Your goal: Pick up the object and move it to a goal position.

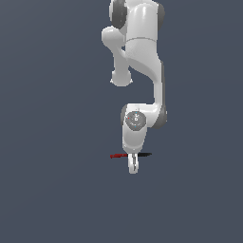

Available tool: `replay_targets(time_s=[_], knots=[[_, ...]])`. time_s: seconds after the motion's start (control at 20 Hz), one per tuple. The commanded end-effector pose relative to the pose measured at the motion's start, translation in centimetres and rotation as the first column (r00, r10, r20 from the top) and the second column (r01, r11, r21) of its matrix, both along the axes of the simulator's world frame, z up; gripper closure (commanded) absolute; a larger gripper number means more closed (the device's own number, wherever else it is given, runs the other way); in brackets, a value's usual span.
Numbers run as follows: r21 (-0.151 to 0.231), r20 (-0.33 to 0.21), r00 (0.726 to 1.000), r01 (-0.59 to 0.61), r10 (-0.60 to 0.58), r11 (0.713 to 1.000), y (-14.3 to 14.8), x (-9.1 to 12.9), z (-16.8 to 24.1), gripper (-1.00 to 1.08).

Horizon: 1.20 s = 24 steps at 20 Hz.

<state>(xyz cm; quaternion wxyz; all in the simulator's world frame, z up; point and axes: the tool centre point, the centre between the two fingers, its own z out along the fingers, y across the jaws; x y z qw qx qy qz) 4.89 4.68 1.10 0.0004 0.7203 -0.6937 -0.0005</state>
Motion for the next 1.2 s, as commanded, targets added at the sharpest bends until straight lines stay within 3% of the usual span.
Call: replay_targets(time_s=[0.0, 1.15], knots=[[0.000, 0.001, 1.000, 0.001, -0.001, 1.000, -0.5, 0.3, 0.4, 1.08], [-0.001, 0.001, 1.000, 0.000, 0.000, 1.000, -10.4, 7.8, 9.7, 1.08]])
